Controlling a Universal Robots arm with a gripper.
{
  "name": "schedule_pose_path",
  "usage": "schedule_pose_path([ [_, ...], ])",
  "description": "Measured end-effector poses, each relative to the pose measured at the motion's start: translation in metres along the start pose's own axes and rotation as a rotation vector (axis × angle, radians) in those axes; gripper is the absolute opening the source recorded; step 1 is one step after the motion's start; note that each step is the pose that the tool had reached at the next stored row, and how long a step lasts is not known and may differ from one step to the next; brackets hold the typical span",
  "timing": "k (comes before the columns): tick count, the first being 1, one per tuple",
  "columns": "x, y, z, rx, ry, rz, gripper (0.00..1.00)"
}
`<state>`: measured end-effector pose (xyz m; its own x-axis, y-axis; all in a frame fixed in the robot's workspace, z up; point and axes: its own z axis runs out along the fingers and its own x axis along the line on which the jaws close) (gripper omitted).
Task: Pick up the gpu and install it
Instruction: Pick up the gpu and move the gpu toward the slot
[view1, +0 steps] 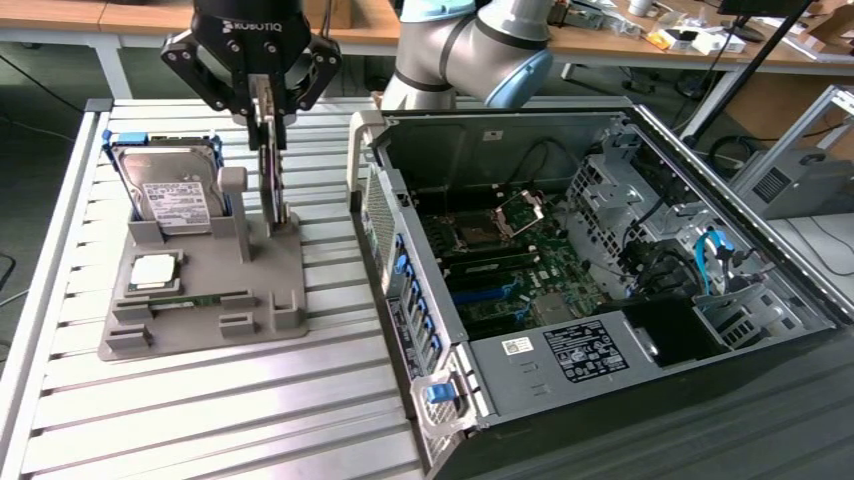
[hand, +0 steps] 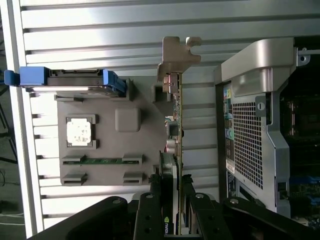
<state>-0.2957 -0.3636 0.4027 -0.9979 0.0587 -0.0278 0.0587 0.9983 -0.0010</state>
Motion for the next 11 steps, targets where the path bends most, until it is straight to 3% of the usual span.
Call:
schedule_pose_path([
  [11,-0.0001,0.0000,-0.0046,0.0000,0.0000,0.000,0.27],
])
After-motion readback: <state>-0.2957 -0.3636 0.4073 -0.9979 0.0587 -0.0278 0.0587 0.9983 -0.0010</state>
